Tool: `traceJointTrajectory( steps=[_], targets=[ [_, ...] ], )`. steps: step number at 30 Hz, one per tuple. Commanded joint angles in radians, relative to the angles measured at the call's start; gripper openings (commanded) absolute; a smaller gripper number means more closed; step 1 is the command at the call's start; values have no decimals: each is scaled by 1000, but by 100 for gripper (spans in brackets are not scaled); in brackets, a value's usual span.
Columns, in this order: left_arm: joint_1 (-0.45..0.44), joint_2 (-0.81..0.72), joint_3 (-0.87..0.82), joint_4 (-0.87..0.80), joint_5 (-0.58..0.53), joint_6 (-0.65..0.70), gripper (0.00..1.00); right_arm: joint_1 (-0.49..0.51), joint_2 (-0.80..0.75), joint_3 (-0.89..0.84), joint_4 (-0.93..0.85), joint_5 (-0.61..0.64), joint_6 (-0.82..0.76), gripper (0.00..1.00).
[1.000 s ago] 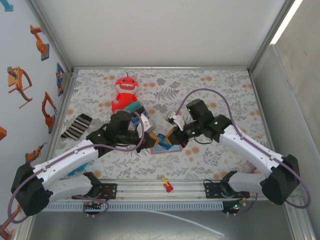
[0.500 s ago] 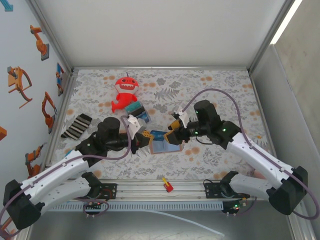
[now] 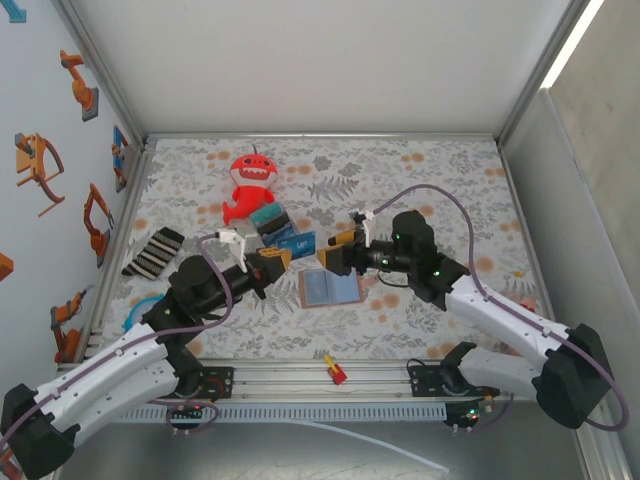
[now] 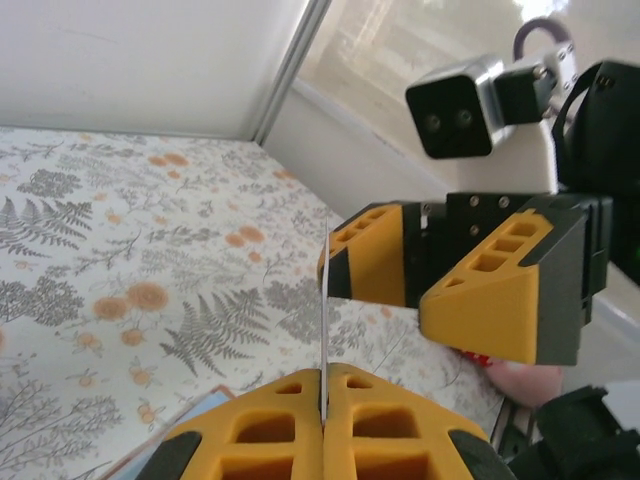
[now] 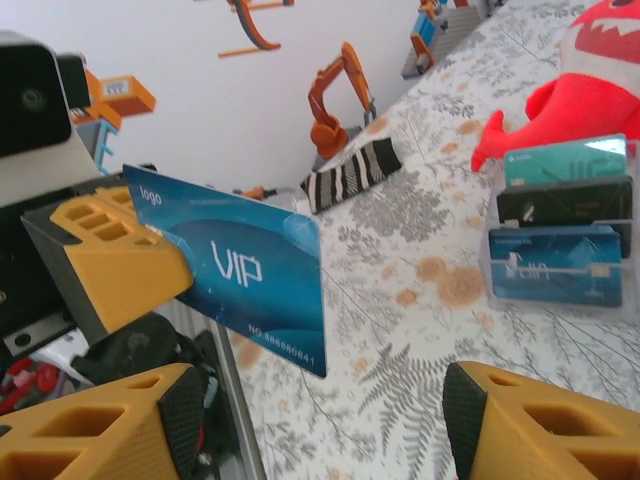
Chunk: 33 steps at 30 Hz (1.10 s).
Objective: Take the credit cards out of the card holder
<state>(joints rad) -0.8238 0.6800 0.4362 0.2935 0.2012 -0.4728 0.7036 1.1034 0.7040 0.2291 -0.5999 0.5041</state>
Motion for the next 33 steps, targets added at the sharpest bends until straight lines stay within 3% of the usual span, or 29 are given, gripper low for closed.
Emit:
traceJointTrajectory(
  steps=[1,10,17,20,21,24,26,33],
  targets=[
    [3,0,-16,134,-6,-96,0,1,20,1,196,-42,92,63],
    [3,60,-35,277,35,-166,0,2,80,-3,385,-128,176,49],
    [3,69,-48,288,12,-188,0,2,69,2,400,-154,182,15],
    [3,54,-44,238,0,-165,0,2,52,1,391,-161,175,6],
    [4,48,-37,210,-3,-155,2,2,48,3,379,-164,171,4],
    [6,25,2,90,-2,-97,28,2,38,15,323,-174,145,0],
    [6,0,40,-18,-20,-33,39,2,26,18,281,-172,122,0],
    [19,-44,234,-398,-79,264,57,2,-31,48,75,-153,25,0]
  ],
)
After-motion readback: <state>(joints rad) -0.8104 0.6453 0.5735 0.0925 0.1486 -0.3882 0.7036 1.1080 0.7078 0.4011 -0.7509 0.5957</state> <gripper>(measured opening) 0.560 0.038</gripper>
